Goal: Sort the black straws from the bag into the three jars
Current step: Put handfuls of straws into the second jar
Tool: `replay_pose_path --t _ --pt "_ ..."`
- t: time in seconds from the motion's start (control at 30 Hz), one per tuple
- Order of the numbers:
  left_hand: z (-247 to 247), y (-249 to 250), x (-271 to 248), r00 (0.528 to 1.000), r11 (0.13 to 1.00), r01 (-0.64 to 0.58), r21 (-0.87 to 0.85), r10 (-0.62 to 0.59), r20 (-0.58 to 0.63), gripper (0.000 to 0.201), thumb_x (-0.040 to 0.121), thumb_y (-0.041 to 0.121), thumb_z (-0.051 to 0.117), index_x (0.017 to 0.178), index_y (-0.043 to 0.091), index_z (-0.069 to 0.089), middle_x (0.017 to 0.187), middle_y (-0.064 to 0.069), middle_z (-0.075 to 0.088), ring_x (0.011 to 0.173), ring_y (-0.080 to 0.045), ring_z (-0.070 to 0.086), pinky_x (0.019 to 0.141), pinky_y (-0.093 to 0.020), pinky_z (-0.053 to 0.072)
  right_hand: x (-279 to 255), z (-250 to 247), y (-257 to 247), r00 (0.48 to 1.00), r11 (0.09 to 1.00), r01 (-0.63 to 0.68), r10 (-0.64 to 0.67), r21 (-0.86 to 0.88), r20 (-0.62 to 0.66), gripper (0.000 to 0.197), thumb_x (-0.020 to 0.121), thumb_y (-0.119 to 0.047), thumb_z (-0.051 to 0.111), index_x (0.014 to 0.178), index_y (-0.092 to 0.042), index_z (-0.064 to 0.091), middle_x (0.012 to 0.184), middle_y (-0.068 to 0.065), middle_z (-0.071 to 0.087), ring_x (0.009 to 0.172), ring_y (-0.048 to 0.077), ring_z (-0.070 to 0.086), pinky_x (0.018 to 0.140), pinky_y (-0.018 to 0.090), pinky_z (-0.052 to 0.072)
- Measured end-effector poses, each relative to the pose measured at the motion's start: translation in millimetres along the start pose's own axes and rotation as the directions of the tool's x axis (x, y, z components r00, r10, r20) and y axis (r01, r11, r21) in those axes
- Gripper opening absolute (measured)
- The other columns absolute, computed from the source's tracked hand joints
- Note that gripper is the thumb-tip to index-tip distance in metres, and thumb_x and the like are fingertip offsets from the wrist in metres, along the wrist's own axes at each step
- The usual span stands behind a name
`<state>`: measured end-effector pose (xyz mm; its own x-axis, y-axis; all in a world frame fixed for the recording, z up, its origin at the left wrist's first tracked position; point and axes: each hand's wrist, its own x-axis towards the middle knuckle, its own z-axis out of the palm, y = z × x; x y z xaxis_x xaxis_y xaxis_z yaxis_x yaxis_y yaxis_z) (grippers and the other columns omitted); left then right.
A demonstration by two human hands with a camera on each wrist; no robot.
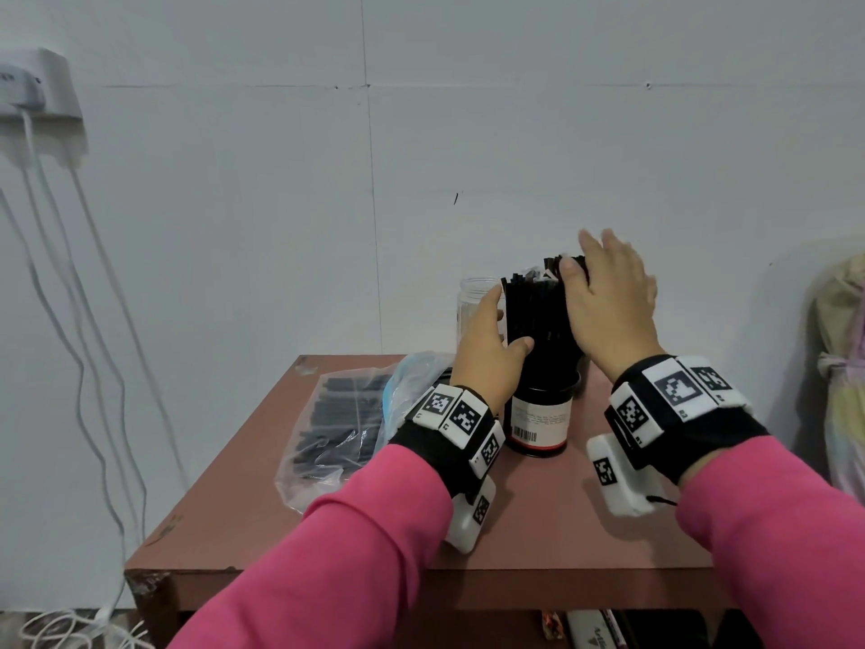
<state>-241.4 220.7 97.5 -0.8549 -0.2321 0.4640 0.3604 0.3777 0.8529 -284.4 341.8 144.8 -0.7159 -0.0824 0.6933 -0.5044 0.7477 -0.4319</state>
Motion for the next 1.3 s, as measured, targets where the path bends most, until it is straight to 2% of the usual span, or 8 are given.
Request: replay_pose_path --t 0.13,0.33,0.43,0.57,0.73,0.9,1.03,1.3 --pt "-2 2 -4 0.994 0.999 0.044 -0.001 -0.044 0.098 0.063 0.086 -0.002 0.060 0.142 0.021 0.042 0.121 0.001 0.055 0.116 -0.017 0.055 0.101 -0.038 0.046 -1 1 1 0.986 0.978 -0.091 0.063 0.188 0.151 0.042 0.105 -0.031 0.027 0.101 -0.003 0.057 0.092 0.010 0.058 0.095 0.028 0.054 0.077 0.033 0.035" --pt "-28 13 -5 0.982 0.986 0.160 0.041 -0.164 0.092 0.070 0.090 0.008 0.061 0.149 0.023 0.028 0.136 -0.008 0.049 0.117 -0.025 0.055 0.096 -0.036 0.048 -4 -7 9 0.997 0.963 -0.066 0.054 0.260 0.053 0.056 0.103 -0.044 0.029 0.147 -0.011 0.034 0.155 0.009 0.031 0.146 0.023 0.021 0.119 0.046 0.014" --pt "-56 16 -15 0.987 0.988 0.151 0.020 -0.152 0.057 0.061 0.090 0.009 0.061 0.143 0.025 0.036 0.119 -0.003 0.056 0.092 -0.014 0.060 0.078 -0.027 0.050 -22 -15 9 0.991 0.918 -0.111 0.130 0.381 -0.026 0.051 0.102 -0.040 0.038 0.144 -0.011 0.039 0.145 0.006 0.039 0.138 0.022 0.032 0.116 0.037 0.024" --pt "-95 14 -36 0.985 0.982 0.168 0.086 -0.172 0.036 0.049 0.090 0.016 0.063 0.135 0.027 0.046 0.113 0.001 0.059 0.098 -0.013 0.060 0.081 -0.028 0.049 -53 -23 4 0.982 0.883 -0.116 0.170 0.455 -0.080 0.027 0.096 -0.028 0.053 0.122 -0.020 0.053 0.121 -0.006 0.043 0.119 0.016 0.046 0.100 0.028 0.037" --pt "-135 7 -64 0.947 0.884 0.132 0.448 -0.246 0.206 0.029 0.093 0.024 0.060 0.121 0.033 0.059 0.107 0.009 0.061 0.093 -0.007 0.061 0.073 -0.020 0.047 -86 -13 -6 0.987 0.892 -0.135 0.082 0.432 0.139 0.011 0.092 -0.018 0.058 0.098 -0.025 0.064 0.105 -0.005 0.062 0.092 0.006 0.056 0.071 0.012 0.038" --pt "-131 -23 -85 0.878 0.645 0.093 0.758 -0.412 0.243 0.034 0.093 0.043 0.055 0.127 0.048 0.053 0.146 -0.006 0.031 0.125 -0.026 0.045 0.107 -0.040 0.038 -125 37 -14 0.885 0.934 -0.253 0.118 0.252 0.451 0.025 0.093 -0.018 0.057 0.116 -0.018 0.064 0.116 0.000 0.065 0.103 0.012 0.059 0.093 0.028 0.046" --pt "-117 -28 -96 0.877 0.585 0.125 0.801 -0.443 0.187 0.044 0.090 0.058 0.052 0.133 0.049 0.046 0.159 -0.009 0.002 0.141 -0.041 0.026 0.112 -0.053 0.028 -148 75 -27 0.833 0.926 -0.326 0.185 0.192 0.521 0.042 0.092 -0.026 0.057 0.130 -0.010 0.051 0.129 0.010 0.055 0.116 0.024 0.053 0.096 0.031 0.042" --pt "-100 -39 -115 0.921 0.424 0.112 0.899 -0.383 0.066 0.046 0.090 0.064 0.042 0.126 0.036 0.036 0.139 -0.009 0.041 0.130 -0.042 0.035 0.104 -0.054 0.035 -152 98 -29 0.893 0.888 -0.331 0.184 0.321 0.411 0.031 0.089 -0.027 0.064 0.119 -0.020 0.057 0.117 0.001 0.053 0.102 0.011 0.050 0.085 0.024 0.037"
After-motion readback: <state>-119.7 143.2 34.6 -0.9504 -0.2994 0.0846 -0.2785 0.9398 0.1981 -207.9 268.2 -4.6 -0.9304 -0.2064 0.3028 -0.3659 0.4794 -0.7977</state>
